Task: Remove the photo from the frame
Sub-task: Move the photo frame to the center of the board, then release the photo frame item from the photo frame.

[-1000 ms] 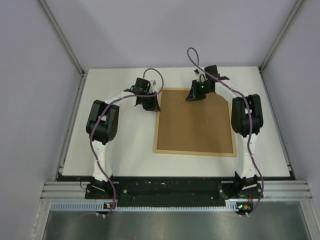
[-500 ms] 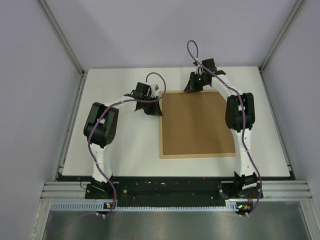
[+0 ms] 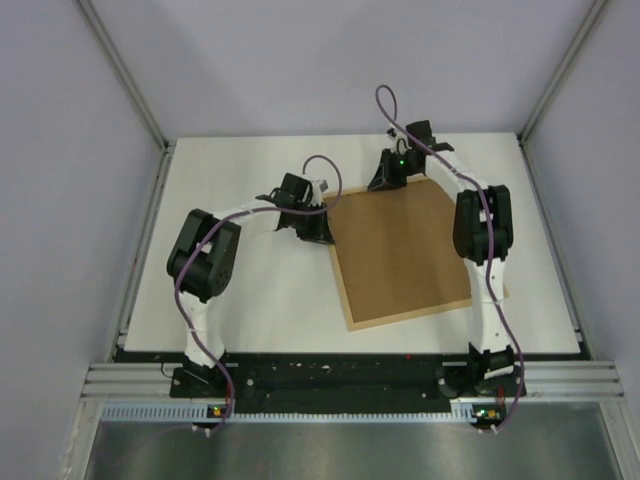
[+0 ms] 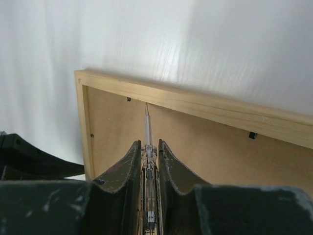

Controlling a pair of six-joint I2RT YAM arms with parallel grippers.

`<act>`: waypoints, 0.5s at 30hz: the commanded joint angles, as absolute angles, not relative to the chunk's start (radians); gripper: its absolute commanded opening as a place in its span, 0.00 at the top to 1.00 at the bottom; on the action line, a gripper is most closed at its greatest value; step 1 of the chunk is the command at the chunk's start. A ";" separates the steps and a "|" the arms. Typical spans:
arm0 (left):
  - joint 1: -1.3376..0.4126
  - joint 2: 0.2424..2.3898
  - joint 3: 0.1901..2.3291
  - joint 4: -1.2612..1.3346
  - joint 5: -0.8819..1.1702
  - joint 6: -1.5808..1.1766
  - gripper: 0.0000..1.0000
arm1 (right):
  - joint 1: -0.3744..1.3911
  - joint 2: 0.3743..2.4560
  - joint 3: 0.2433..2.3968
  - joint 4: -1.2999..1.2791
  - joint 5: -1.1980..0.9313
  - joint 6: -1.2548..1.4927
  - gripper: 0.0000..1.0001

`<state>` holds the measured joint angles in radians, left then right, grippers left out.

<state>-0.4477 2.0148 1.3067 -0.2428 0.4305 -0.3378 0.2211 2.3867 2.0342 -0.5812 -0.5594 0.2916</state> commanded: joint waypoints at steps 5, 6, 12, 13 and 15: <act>-0.321 1.962 1.302 -0.402 0.561 -0.287 0.71 | 0.218 2.269 1.894 -0.545 -0.759 0.351 1.00; -0.308 1.962 1.311 -0.393 0.572 -0.285 0.70 | 0.219 2.281 1.896 -0.546 -0.799 0.376 1.00; -0.301 2.023 1.377 -0.354 0.580 -0.297 0.69 | 0.232 2.341 1.867 -0.520 -0.933 0.437 1.00; -0.301 2.042 1.388 -0.347 0.586 -0.305 0.69 | 0.233 2.348 1.859 -0.514 -0.946 0.446 1.00; -0.299 2.074 1.410 -0.330 0.601 -0.325 0.69 | 0.239 2.368 1.853 -0.506 -0.959 0.451 1.00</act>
<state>-0.2844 2.0186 1.3552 -0.3771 0.5461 -0.3084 0.2268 2.3234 1.8713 -0.5545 -0.8623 0.4068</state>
